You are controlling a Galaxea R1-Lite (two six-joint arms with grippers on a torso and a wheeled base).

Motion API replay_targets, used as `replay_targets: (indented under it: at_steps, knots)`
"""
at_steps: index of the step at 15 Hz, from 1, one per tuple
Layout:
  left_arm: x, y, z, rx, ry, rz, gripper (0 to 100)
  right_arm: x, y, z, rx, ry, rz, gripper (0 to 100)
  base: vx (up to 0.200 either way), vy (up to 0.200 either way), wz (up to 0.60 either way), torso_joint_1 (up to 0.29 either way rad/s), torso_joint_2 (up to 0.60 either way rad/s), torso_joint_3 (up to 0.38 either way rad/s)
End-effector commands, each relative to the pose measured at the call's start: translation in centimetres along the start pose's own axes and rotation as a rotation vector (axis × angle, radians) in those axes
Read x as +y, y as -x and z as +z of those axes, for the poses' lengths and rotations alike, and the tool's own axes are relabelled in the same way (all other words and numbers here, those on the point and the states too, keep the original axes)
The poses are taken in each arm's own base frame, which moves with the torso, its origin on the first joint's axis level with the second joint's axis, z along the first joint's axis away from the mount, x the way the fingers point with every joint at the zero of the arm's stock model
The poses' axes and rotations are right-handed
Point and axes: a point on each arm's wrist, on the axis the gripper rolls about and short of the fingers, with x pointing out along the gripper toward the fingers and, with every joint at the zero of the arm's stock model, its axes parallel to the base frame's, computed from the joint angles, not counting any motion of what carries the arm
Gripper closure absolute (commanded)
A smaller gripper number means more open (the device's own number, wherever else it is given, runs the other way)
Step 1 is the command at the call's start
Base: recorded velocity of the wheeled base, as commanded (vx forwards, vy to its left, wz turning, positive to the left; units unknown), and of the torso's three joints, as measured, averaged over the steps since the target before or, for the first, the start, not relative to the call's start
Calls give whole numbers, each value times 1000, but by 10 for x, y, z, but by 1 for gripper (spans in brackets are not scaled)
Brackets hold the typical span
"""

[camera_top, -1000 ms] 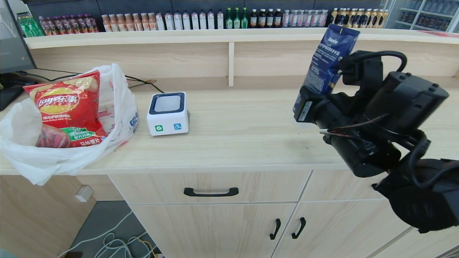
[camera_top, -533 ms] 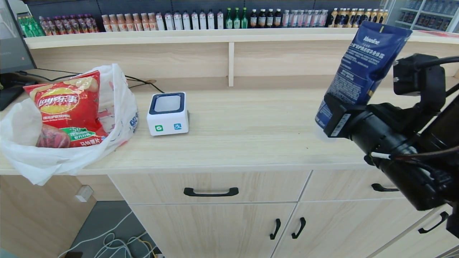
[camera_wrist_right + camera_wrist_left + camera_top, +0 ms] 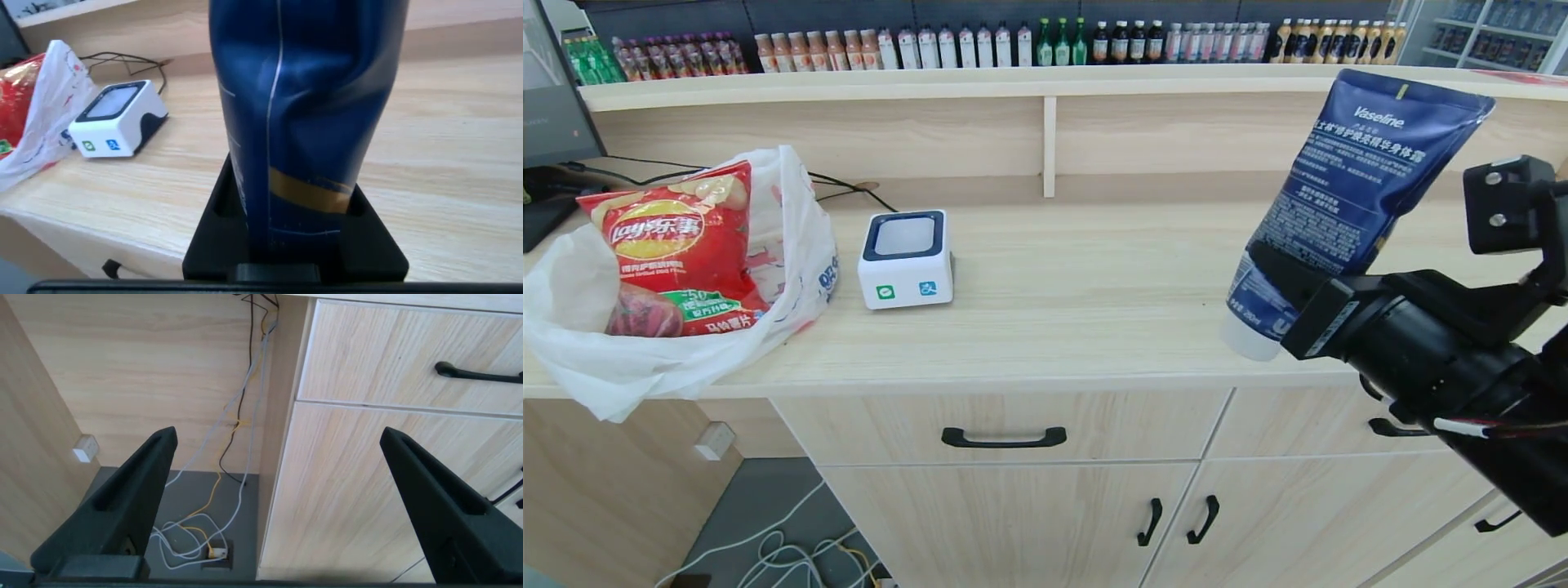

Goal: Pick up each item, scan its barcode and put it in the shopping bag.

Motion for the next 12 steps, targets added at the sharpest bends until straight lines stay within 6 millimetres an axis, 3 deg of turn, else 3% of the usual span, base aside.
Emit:
replay_targets:
  at_steps: [1, 6, 12]
  knots:
    - [0, 0, 0, 0, 0, 1, 0, 1, 1, 0, 4, -25, 41, 100, 0, 0, 0, 0, 0, 0]
    - [0, 0, 0, 0, 0, 1, 0, 8, -3, -2, 6, -137, 306, 100, 0, 0, 0, 0, 0, 0]
    - [0, 0, 0, 0, 0, 0, 0, 17, -13, -21, -17, -259, 628, 100, 0, 0, 0, 0, 0, 0]
